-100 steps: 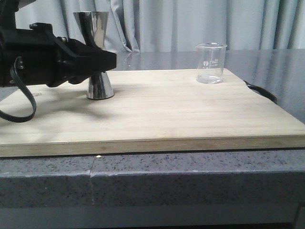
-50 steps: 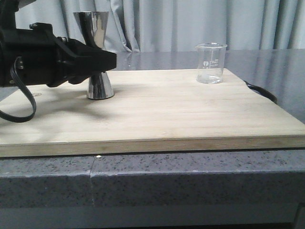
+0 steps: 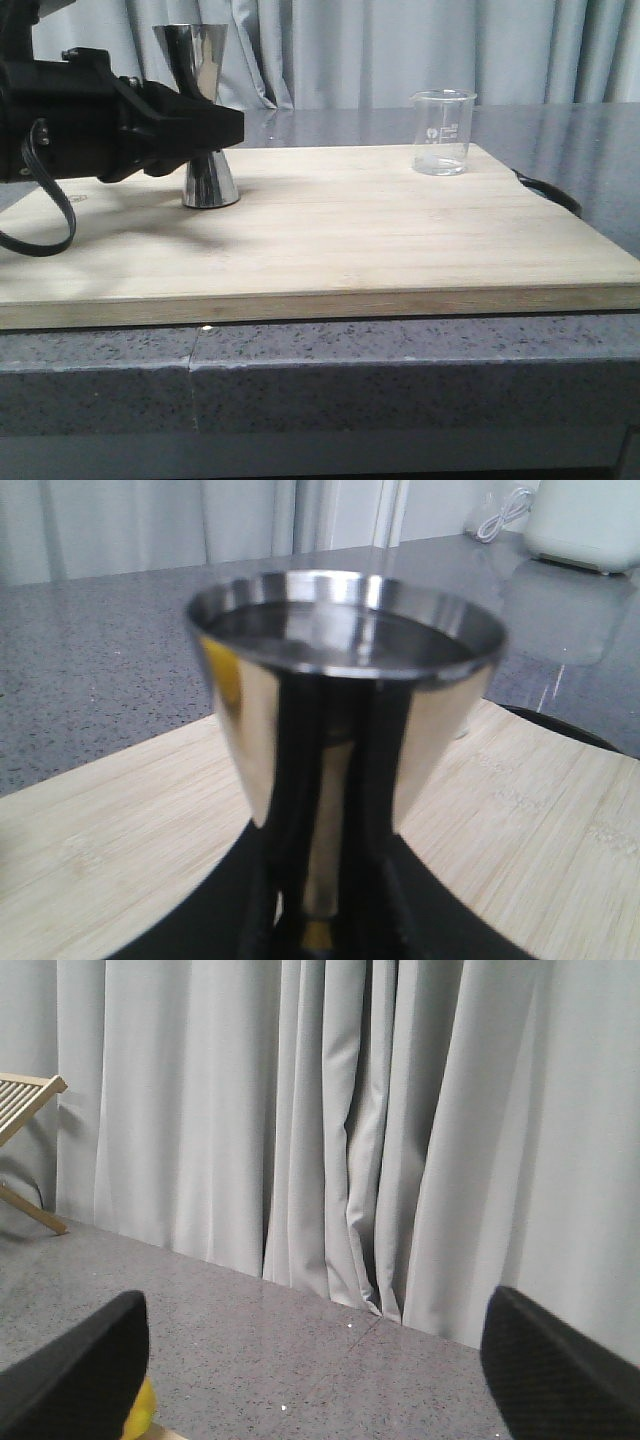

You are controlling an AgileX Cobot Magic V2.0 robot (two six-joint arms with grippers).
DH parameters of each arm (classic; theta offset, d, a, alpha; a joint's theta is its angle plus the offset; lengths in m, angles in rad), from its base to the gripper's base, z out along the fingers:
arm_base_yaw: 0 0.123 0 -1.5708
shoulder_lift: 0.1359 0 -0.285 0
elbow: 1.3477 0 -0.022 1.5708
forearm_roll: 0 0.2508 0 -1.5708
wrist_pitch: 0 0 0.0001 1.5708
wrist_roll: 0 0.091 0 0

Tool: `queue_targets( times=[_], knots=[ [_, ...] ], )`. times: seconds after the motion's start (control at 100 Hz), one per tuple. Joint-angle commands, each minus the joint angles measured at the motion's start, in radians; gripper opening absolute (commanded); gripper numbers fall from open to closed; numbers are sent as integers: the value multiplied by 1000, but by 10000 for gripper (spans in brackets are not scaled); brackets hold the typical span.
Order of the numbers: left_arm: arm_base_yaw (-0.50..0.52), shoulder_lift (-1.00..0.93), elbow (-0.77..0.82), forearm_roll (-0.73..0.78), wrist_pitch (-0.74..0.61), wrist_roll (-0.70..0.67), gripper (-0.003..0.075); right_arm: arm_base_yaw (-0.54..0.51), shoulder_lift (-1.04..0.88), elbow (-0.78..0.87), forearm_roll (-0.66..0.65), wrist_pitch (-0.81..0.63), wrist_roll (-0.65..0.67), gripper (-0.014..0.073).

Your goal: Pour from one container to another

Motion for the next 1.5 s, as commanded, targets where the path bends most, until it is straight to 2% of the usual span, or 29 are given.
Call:
queue_targets(
  times=[0.0, 0.69, 0.89, 1.1, 1.19, 1.49],
  knots=[
    [2, -31, -20, -31, -62, -2, 108, 2, -25, -25, -5, -84, -2, 609],
    [2, -31, -20, -5, -78, -2, 114, 2, -25, -25, -5, -84, -2, 609],
    [2, -31, -20, -5, -78, -6, 252, 2, -25, -25, -5, -84, -2, 609],
    [2, -31, -20, -5, -78, -6, 258, 2, -25, -25, -5, -84, -2, 609],
    [2, -31, -20, -5, -80, -6, 292, 2, -25, -25, -5, -84, -2, 609],
    [2, -31, -20, -27, -80, -6, 510, 2, -25, -25, -5, -84, -2, 609]
  ],
)
